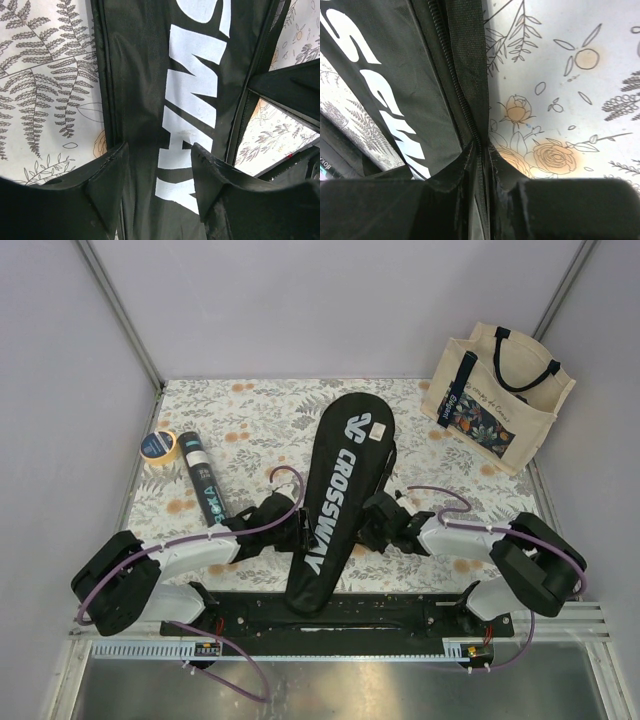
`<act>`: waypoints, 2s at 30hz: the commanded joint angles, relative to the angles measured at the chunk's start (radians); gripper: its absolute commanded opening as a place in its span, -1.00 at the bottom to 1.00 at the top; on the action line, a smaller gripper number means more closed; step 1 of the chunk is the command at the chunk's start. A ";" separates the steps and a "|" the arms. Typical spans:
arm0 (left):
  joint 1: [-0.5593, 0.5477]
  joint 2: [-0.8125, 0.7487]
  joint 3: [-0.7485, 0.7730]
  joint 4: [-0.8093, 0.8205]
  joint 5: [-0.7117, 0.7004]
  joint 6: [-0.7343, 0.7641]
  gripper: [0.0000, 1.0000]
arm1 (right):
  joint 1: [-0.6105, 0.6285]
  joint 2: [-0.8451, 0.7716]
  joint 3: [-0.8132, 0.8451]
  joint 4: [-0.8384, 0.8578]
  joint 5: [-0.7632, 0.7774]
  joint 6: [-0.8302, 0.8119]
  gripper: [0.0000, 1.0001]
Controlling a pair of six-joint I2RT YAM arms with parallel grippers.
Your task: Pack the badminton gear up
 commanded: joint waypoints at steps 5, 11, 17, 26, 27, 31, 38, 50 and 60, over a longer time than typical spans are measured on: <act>0.005 0.068 0.016 0.002 -0.022 0.008 0.11 | 0.009 -0.060 -0.053 -0.041 0.054 -0.036 -0.79; 0.005 0.079 0.003 0.009 -0.024 -0.002 0.11 | 0.009 -0.106 -0.094 -0.042 0.087 -0.053 -0.70; 0.005 0.085 0.006 0.011 -0.027 0.000 0.11 | 0.008 -0.136 -0.137 -0.025 0.097 -0.056 -0.68; 0.005 0.103 0.005 0.022 -0.027 0.000 0.11 | 0.008 -0.208 -0.162 -0.033 0.143 -0.088 -1.00; 0.006 0.102 0.003 0.023 -0.027 0.000 0.11 | 0.008 -0.231 -0.157 -0.045 0.146 -0.102 -1.00; 0.005 0.097 -0.009 0.038 -0.027 -0.002 0.12 | 0.008 -0.343 -0.151 -0.022 0.128 -0.191 -1.00; 0.005 0.091 -0.004 0.054 -0.025 -0.009 0.14 | 0.009 -0.487 -0.148 0.080 0.019 -0.266 -1.00; -0.014 -0.179 0.149 -0.152 -0.051 0.173 0.28 | 0.063 -0.520 -0.133 0.291 -0.068 -0.360 -1.00; -0.133 -0.444 0.091 -0.070 -0.003 0.351 0.35 | 0.064 -0.523 -0.045 0.259 -0.041 -0.381 -1.00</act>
